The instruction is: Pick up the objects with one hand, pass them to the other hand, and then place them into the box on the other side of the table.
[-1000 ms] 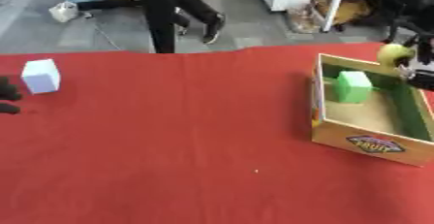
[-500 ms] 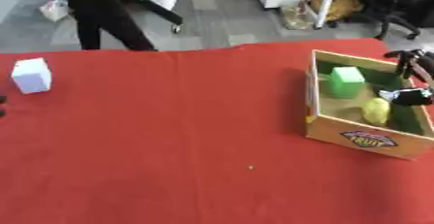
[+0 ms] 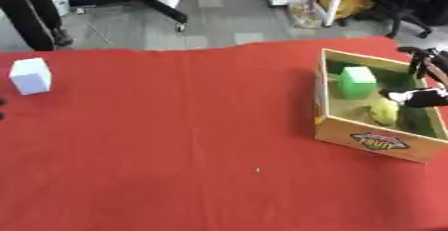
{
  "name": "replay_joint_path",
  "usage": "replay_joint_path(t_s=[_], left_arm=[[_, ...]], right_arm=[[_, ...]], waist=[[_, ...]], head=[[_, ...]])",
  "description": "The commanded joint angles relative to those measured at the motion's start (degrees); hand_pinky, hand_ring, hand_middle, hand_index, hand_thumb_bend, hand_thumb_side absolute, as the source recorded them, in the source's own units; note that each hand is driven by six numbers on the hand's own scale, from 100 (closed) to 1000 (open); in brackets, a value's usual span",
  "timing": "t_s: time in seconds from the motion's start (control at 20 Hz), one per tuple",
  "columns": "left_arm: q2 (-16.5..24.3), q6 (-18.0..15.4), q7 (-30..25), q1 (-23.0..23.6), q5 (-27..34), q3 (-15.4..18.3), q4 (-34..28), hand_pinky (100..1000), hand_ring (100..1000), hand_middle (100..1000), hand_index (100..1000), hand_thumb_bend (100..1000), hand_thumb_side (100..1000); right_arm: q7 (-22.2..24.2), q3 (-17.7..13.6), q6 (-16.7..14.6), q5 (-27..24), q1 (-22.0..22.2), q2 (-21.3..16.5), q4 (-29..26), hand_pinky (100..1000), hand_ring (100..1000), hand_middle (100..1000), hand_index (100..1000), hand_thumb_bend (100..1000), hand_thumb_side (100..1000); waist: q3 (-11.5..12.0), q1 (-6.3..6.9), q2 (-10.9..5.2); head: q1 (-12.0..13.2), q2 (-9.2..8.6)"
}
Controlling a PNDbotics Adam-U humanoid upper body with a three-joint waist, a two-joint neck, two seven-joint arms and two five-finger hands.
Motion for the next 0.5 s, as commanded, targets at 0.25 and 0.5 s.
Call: replay_joint_path(t_s=[0.25, 0.5], left_arm=[[3.1, -0.8, 1.8, -2.2, -2.8, 1.5, 0.8, 713, 733, 667, 765, 489, 740], [7.3, -2.8, 3.5, -5.5, -9.6, 1.7, 4.0, 725, 752, 694, 779, 495, 717]], right_arm=[[-4.5, -4.2, 5.0, -11.1, 5.4, -1.3, -20.3, 683, 429, 420, 824, 356, 223], [-7.0, -6.1, 8.4, -15.3, 11.2, 2.2, -38.1, 683, 426, 417, 804, 318, 207]], waist=[[-0.7, -0.76, -0.65], [-1.7, -0.55, -0.13]], head=[[3.5, -0.37], [5.6, -0.76]])
